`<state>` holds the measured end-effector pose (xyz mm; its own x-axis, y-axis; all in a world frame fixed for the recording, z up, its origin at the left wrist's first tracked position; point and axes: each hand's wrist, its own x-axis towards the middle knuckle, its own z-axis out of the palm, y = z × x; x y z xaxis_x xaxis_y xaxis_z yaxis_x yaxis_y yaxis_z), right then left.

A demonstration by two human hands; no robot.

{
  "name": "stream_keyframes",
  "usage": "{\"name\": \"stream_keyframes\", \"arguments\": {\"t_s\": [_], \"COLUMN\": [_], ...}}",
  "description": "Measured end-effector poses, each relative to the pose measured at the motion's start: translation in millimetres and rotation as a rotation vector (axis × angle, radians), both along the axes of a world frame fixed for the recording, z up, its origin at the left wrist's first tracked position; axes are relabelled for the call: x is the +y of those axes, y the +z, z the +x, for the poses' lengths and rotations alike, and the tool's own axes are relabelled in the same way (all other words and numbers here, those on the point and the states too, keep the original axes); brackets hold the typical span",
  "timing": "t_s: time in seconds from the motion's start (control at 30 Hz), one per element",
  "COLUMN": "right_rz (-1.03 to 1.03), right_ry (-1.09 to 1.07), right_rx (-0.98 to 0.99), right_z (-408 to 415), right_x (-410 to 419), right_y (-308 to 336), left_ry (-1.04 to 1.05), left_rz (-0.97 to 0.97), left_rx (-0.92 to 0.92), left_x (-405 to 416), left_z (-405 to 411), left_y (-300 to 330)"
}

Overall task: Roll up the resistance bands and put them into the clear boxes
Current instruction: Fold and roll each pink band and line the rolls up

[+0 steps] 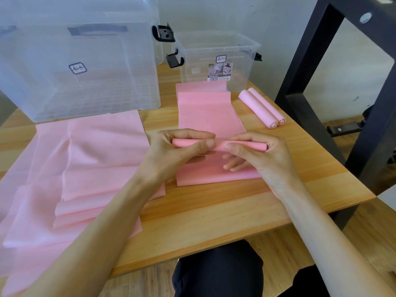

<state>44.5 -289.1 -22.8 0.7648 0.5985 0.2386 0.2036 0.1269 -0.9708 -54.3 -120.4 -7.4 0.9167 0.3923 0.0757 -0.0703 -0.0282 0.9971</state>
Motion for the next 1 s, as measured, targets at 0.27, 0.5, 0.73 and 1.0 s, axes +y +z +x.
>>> {"name": "stream_keyframes", "arguments": {"t_s": [0.27,0.5,0.73,1.0], "right_rz": [0.007,-0.008,0.007,0.008], "right_ry": [0.039,-0.014,0.010,0.008], "right_rx": [-0.002,-0.007,-0.012,0.017], "right_z": [-0.6,-0.7,-0.3,-0.6], "right_x": [0.6,0.2,-0.8,1.3], "right_y": [0.0,0.4,0.6,0.5], "left_ry": [0.049,0.001,0.026,0.037], "left_rz": [0.005,0.006,0.027,0.041], "left_rx": [0.042,0.002,0.000,0.012], "left_x": [1.4,-0.4,-0.4,0.5], "left_z": [1.6,-0.5,0.5,0.4], "left_y": [-1.4,0.2,0.4,-1.1]}}
